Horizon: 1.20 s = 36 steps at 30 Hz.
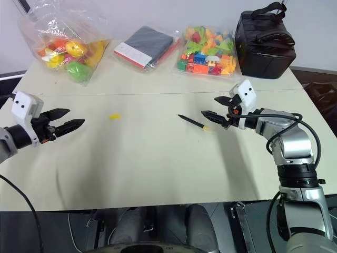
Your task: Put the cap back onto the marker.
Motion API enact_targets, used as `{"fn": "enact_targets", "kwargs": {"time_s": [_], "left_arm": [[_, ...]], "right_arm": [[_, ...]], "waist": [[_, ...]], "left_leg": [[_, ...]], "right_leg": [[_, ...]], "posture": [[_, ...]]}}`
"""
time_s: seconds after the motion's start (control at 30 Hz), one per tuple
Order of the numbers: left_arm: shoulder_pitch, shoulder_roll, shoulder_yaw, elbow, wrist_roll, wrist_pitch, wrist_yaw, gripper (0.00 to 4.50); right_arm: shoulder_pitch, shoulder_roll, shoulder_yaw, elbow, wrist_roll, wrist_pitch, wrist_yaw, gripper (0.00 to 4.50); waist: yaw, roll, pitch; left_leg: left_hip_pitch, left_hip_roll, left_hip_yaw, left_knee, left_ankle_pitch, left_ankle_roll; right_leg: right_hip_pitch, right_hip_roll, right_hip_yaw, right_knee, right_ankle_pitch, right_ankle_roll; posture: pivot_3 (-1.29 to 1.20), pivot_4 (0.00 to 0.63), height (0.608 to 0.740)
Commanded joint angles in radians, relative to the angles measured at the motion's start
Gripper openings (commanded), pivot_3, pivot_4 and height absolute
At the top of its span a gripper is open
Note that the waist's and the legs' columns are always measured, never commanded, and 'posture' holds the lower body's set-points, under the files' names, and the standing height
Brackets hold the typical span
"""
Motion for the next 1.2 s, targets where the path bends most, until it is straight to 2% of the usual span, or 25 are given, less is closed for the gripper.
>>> {"fn": "enact_targets", "kwargs": {"time_s": [0.03, 0.37, 0.57, 0.73, 0.93, 1.2], "left_arm": [[-0.029, 0.01, 0.018, -0.019, -0.001, -0.015, 0.004, 3.48], [-0.091, 0.027, -0.01, 0.036, 0.007, -0.039, -0.043, 3.48], [-0.119, 0.075, -0.093, 0.143, 0.071, -0.188, -0.207, 3.48], [-0.226, 0.088, -0.212, 0.27, 0.133, -0.297, -0.339, 3.48], [-0.436, 0.001, -0.383, 0.483, 0.265, -0.469, -0.414, 3.48], [-0.607, -0.153, -0.473, 0.62, 0.321, -0.613, -0.5, 3.48]], "right_arm": [[-0.026, 0.005, -0.023, -0.008, -0.006, -0.033, -0.011, 3.94], [-0.104, -0.006, -0.007, 0.083, -0.045, -0.091, 0.023, 3.94], [-0.124, -0.021, 0.025, 0.125, -0.07, -0.128, 0.098, 3.94], [-0.143, -0.008, 0.08, 0.165, -0.102, -0.167, 0.164, 3.94], [-0.213, 0.048, 0.156, 0.334, -0.18, -0.281, 0.201, 3.94], [-0.303, 0.123, 0.188, 0.521, -0.253, -0.399, 0.216, 3.94]], "waist": [[0.001, 0.0, 0.0], [-0.001, 0.0, 0.0], [-0.001, 0.0, 0.0], [0.0, 0.0, 0.0], [0.002, 0.0, 0.0], [0.0, 0.0, 0.0]], "left_leg": [[0.0, 0.0, 0.0, 0.0, 0.0, 0.0], [0.0, -0.001, 0.001, 0.0, 0.001, -0.002], [0.0, -0.002, 0.002, 0.0, 0.001, -0.002], [0.0, -0.002, 0.003, 0.0, 0.001, -0.002], [0.0, -0.003, 0.004, 0.001, 0.001, -0.002], [-0.001, -0.003, 0.004, 0.002, 0.002, -0.003]], "right_leg": [[0.0, 0.0, 0.0, 0.0, 0.0, 0.0], [0.0, 0.001, 0.0, 0.0, 0.0, 0.0], [0.0, 0.001, 0.0, 0.0, 0.0, 0.0], [0.0, 0.001, 0.0, 0.0, 0.0, 0.0], [0.0, 0.002, 0.0, 0.0, 0.0, 0.001], [0.0, 0.002, 0.0, 0.0, 0.0, 0.001]], "posture": [[0.0, 0.15, 0.74], [0.0, 0.15, 0.74], [0.0, 0.15, 0.74], [0.0, 0.15, 0.74], [0.0, 0.15, 0.74], [0.0, 0.15, 0.74]]}}
